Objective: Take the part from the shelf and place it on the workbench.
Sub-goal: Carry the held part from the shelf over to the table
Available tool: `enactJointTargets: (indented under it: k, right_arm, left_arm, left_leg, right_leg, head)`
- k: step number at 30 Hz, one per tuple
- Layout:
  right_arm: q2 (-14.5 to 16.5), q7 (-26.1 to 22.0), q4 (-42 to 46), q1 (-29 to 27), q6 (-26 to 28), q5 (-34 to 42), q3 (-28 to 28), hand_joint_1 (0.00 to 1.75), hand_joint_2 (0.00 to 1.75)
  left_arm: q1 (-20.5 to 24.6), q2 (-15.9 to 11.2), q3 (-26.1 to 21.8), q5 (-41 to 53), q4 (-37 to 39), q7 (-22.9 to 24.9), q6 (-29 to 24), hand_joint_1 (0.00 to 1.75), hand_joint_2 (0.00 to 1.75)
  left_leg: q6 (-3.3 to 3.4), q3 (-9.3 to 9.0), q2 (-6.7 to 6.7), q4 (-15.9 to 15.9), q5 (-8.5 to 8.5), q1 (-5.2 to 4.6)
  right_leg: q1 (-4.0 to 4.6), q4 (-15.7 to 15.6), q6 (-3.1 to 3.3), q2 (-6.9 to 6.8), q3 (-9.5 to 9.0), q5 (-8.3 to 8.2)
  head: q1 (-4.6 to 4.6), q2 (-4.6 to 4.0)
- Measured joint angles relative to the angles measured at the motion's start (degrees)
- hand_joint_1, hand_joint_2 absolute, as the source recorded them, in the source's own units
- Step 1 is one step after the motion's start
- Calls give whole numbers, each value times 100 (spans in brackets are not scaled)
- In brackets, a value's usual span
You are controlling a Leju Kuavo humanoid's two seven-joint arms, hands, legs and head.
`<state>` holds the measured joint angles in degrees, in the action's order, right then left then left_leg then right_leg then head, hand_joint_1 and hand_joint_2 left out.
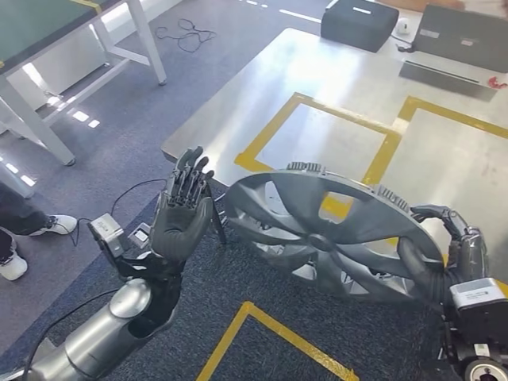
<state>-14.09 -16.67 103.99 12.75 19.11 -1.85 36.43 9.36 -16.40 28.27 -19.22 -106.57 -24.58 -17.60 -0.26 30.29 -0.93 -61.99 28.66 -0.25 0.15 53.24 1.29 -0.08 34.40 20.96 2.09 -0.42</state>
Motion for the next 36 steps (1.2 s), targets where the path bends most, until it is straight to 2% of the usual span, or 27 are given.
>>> enactJointTargets:
  k: [1, 2, 3, 4, 5, 6, 8, 9, 10, 12, 14, 15, 16, 17, 18, 19, 20, 22, 23, 24, 26, 29, 36]
  right_arm:
    - [2, -8, -1, 5, 7, 3, -6, 175, 175]
    - [4, -15, -1, 7, 15, 7, -10, 175, 175]
    - [5, -20, -3, 5, 26, 9, -15, 175, 175]
    - [6, -22, -5, 5, 42, 13, -25, 175, 175]
    - [6, -24, -8, 3, 59, 12, -36, 175, 175]
    - [6, -28, -11, 1, 80, 5, -47, 175, 175]
    - [6, -44, -11, 4, 131, -28, -68, 175, 175]
    - [6, -53, 7, 9, 174, -52, -88, 175, 175]
    - [6, -56, 33, 15, 217, -79, -117, 175, 175]
    - [-1, -36, 120, 39, 307, -163, -203, 175, 175]
    - [-32, 23, 212, 88, 390, -264, -321, 175, 175]
    - [-48, 60, 259, 129, 436, -308, -385, 175, 175]
    - [-62, 97, 300, 171, 483, -346, -451, 175, 175]
    - [-73, 137, 333, 214, 524, -382, -514, 175, 175]
    - [-86, 176, 357, 249, 555, -417, -578, 175, 175]
    - [-104, 213, 369, 274, 574, -447, -641, 175, 175]
    - [-122, 242, 375, 295, 583, -468, -699, 175, 175]
    - [-146, 270, 387, 334, 587, -484, -790, 175, 175]
    - [-151, 272, 395, 356, 588, -481, -826, 175, 175]
    - [-152, 272, 404, 388, 589, -479, -858, 175, 175]
    - [-156, 273, 414, 446, 591, -475, -914, 175, 175]
    - [-158, 278, 416, 467, 592, -475, -963, 175, 175]
    - [-159, 270, 416, 495, 614, -425, -1049, 175, 175]
  left_arm:
    - [-5, -4, 1, -1, 7, -2, 1, 0, 175]
    - [-10, -9, 1, -3, 15, -1, 1, 0, 175]
    - [-13, -12, 1, -3, 23, -1, 1, 0, 175]
    - [-15, -14, 1, -3, 29, -1, 1, 0, 175]
    - [-17, -16, 1, -3, 31, -1, 1, 0, 175]
    - [-19, -18, 1, -3, 33, -1, 1, 0, 175]
    - [-23, -22, 1, -4, 41, -1, 5, 0, 175]
    - [-28, -24, 3, -11, 49, 5, 12, 0, 175]
    - [-25, -25, 5, -15, 50, 4, 19, 0, 175]
    - [10, -24, 4, -24, 48, 4, 48, 0, 175]
    - [61, -11, 1, -20, 46, -2, 87, 0, 175]
    - [75, -2, 3, -16, 49, -2, 107, 0, 175]
    - [84, 7, 5, -8, 51, -3, 122, 0, 175]
    - [89, 15, 6, 1, 56, -3, 132, 0, 175]
    - [92, 25, 8, 10, 66, -3, 139, 0, 175]
    - [94, 36, 9, 19, 76, -3, 142, 0, 175]
    - [96, 45, 9, 24, 86, -3, 143, 0, 175]
    - [101, 59, 10, 31, 94, -3, 146, 0, 175]
    - [106, 64, 10, 33, 96, -4, 147, 0, 175]
    - [109, 69, 10, 36, 100, -4, 149, 0, 175]
    - [113, 76, 11, 39, 115, -4, 151, 0, 175]
    - [122, 81, 15, 42, 131, -8, 151, 0, 175]
    - [142, 86, 16, 43, 139, -8, 203, 0, 175]
  left_leg:
    - [-24, 289, 34, -379, 101, 17]
    - [-52, 565, 49, -666, 282, 36]
    - [-79, 783, 55, -814, 474, 56]
    - [-104, 930, 57, -814, 611, 77]
    - [-125, 998, 63, -664, 611, 100]
    - [-146, 1001, 95, -381, 417, 125]
    - [-161, 957, 275, 329, -420, 168]
    - [-141, 946, 345, 563, -782, 166]
    - [-99, 949, 381, 673, -990, 143]
    - [5, 917, 317, 677, -968, 94]
    - [100, 815, 261, 719, -887, 88]
    - [141, 756, 234, 735, -847, 88]
    - [175, 704, 209, 736, -802, 75]
    - [196, 657, 191, 734, -756, 63]
    - [203, 605, 178, 732, -710, 51]
    - [206, 544, 170, 731, -660, 41]
    - [207, 474, 167, 729, -609, 33]
    - [202, 316, 164, 733, -502, 24]
    - [194, 255, 162, 739, -462, 18]
    - [179, 216, 160, 747, -437, 21]
    - [160, 200, 153, 735, -401, 11]
    - [154, 196, 137, 732, -371, 6]
    - [142, 170, 130, 799, -377, 3]
  right_leg:
    - [-2, -8, 15, 55, -54, 50]
    - [-4, -9, 20, 115, -117, 111]
    - [-7, -8, 15, 179, -194, 180]
    - [-10, -6, 5, 246, -288, 256]
    - [-13, 0, -9, 309, -392, 334]
    - [-17, 9, -28, 370, -498, 417]
    - [-31, 64, -86, 487, -614, 588]
    - [-45, 102, -126, 553, -633, 666]
    - [-70, 123, -171, 611, -624, 732]
    - [-117, 115, -261, 678, -635, 836]
    - [-123, 292, -332, 465, -584, 987]
    - [-119, 567, -360, 314, -464, 1123]
    - [-112, 953, -382, 166, -261, 1283]
    - [-111, 1362, -396, 99, -16, 1428]
    - [-113, 1679, -400, 75, 204, 1497]
    - [-111, 1804, -392, 67, 338, 1443]
    - [-102, 1693, -370, 66, 361, 1260]
    - [-56, 918, -292, 59, 131, 673]
    - [-22, 543, -253, 53, -24, 449]
    - [11, 285, -220, 49, -141, 313]
    - [31, 132, -225, 53, -248, 301]
    - [21, 86, -264, 81, -271, 346]
    - [22, 81, -225, 90, -263, 366]
  head:
    - [15, 0]
    - [31, 0]
    - [43, 0]
    - [49, 0]
    - [51, 0]
    - [52, 0]
    - [39, 0]
    - [30, 0]
    - [25, 0]
    - [51, 0]
    - [72, 0]
    - [68, 0]
    - [60, 0]
    - [51, 0]
    - [50, 0]
    - [49, 0]
    - [46, 0]
    - [44, 0]
    - [41, 0]
    - [37, 0]
    - [32, 0]
    - [33, 0]
    - [35, 0]
